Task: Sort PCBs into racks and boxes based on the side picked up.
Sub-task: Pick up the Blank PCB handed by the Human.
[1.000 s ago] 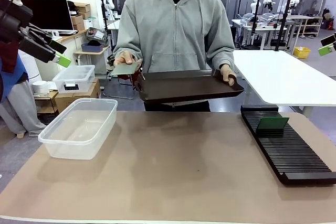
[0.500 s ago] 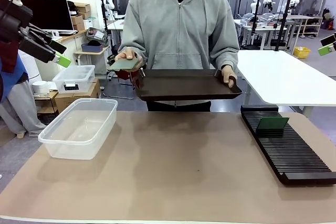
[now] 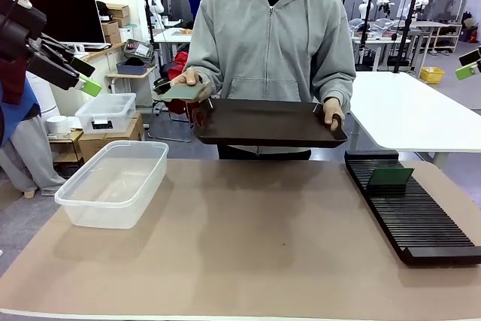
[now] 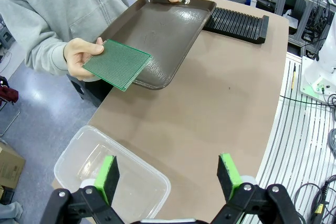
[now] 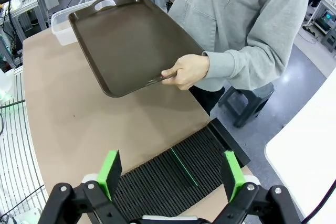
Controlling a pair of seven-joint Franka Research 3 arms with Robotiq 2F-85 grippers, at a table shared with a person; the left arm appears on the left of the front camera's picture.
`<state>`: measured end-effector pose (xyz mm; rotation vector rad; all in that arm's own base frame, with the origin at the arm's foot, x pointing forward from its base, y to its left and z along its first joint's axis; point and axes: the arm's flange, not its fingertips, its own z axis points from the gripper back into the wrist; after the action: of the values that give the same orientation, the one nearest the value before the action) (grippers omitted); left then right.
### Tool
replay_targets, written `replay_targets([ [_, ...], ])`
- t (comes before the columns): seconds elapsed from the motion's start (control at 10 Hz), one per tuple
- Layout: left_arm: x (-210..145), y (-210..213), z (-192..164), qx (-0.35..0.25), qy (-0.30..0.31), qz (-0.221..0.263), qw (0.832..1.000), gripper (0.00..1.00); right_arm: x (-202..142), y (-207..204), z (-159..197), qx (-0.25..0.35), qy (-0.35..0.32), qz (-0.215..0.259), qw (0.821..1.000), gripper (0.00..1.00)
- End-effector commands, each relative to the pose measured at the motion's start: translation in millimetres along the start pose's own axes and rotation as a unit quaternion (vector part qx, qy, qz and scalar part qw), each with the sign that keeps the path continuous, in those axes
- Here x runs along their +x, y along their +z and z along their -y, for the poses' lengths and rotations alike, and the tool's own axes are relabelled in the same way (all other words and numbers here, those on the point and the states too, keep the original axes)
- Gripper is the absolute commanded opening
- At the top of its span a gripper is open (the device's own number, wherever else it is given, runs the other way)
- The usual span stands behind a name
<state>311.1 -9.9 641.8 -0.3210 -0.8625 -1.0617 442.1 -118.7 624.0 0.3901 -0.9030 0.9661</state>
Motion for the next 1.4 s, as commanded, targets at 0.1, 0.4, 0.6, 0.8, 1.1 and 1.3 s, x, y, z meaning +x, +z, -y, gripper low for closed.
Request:
replay_targets([
  [0.1, 0, -1, 0, 0.000, 0.000, 0.001, 1.000, 1.00, 1, -1, -2, -0.002, -0.001, -0.003, 1.000, 1.00],
  [0.4, 6, 1, 6, -0.041, 0.086, -0.027, 0.995, 1.00, 1, -1, -2, -0.002, -0.001, -0.003, 1.000, 1.00],
  [0.6, 8, -7, -20, -0.071, 0.180, 0.003, 0.981, 1.00, 1, -1, -2, -0.002, -0.001, -0.003, 1.000, 1.00],
  [0.8, 2, -10, -39, -0.122, 0.246, 0.039, 0.961, 1.00, 1, -1, -2, -0.002, -0.001, -0.003, 1.000, 1.00],
  [1.1, -17, -26, -70, -0.196, 0.283, 0.071, 0.936, 1.00, 1, -1, -2, -0.002, -0.001, -0.003, 1.000, 1.00],
  [1.3, -22, -32, -74, -0.156, 0.276, 0.075, 0.946, 1.00, 1, -1, -2, -0.002, -0.001, -0.003, 1.000, 1.00],
])
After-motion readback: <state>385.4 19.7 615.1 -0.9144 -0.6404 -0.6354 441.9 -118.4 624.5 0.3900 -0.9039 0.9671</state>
